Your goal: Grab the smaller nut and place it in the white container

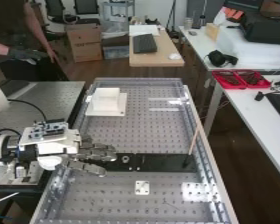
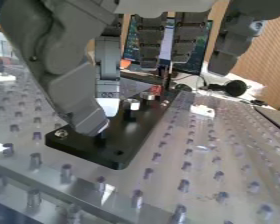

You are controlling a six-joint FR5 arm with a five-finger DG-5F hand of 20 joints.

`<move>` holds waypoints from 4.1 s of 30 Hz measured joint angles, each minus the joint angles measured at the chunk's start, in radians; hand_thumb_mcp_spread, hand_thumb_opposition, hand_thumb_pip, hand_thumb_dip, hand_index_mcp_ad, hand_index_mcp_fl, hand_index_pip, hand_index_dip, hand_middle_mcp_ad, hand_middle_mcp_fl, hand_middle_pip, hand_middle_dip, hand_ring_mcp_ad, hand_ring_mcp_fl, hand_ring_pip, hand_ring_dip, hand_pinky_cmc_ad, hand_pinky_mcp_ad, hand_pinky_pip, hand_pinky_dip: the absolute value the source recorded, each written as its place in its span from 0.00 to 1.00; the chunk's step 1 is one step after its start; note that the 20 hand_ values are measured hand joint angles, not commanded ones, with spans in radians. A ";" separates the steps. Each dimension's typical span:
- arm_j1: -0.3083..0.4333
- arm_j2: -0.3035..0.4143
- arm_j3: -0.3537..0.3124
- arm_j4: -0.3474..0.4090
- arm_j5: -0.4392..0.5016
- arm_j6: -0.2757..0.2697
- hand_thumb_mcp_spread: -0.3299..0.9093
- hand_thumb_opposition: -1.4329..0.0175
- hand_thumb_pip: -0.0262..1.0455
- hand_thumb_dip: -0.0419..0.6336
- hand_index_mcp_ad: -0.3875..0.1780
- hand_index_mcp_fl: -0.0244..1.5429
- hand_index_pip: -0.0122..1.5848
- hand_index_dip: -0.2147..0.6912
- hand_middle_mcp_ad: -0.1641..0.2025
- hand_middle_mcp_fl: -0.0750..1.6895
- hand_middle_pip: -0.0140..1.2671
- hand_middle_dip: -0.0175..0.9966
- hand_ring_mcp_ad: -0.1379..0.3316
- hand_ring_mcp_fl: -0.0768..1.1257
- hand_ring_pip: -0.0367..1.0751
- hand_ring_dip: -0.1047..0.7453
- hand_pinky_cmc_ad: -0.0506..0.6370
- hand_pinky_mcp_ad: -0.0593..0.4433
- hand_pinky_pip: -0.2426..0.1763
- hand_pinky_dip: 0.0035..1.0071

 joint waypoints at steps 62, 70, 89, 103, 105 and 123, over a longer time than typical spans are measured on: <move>0.009 -0.026 0.028 -0.047 0.005 -0.030 0.62 0.40 0.76 0.40 0.35 0.03 0.98 0.45 0.60 0.05 0.12 0.23 0.54 0.06 0.12 0.25 0.55 0.67 0.55 0.18; 0.009 -0.023 0.023 -0.050 0.010 -0.031 0.62 0.41 0.77 0.41 0.37 0.02 0.98 0.45 0.60 0.05 0.12 0.23 0.54 0.06 0.12 0.25 0.55 0.67 0.55 0.18; 0.014 -0.015 0.013 -0.021 0.022 0.000 0.62 0.39 0.75 0.40 0.35 0.02 0.98 0.45 0.60 0.05 0.12 0.23 0.54 0.06 0.11 0.26 0.55 0.67 0.55 0.17; 0.014 -0.016 0.015 -0.030 0.022 -0.010 0.62 0.39 0.75 0.40 0.35 0.04 0.98 0.45 0.60 0.05 0.12 0.23 0.54 0.06 0.12 0.26 0.53 0.67 0.59 0.18; 0.013 -0.016 0.015 -0.029 0.022 -0.011 0.62 0.39 0.75 0.40 0.35 0.04 0.98 0.45 0.60 0.06 0.12 0.23 0.54 0.06 0.12 0.26 0.53 0.67 0.59 0.18; 0.011 -0.018 0.019 -0.024 0.019 -0.006 0.61 0.39 0.74 0.40 0.37 0.08 0.98 0.44 0.61 0.06 0.12 0.23 0.54 0.06 0.12 0.27 0.53 0.67 0.59 0.18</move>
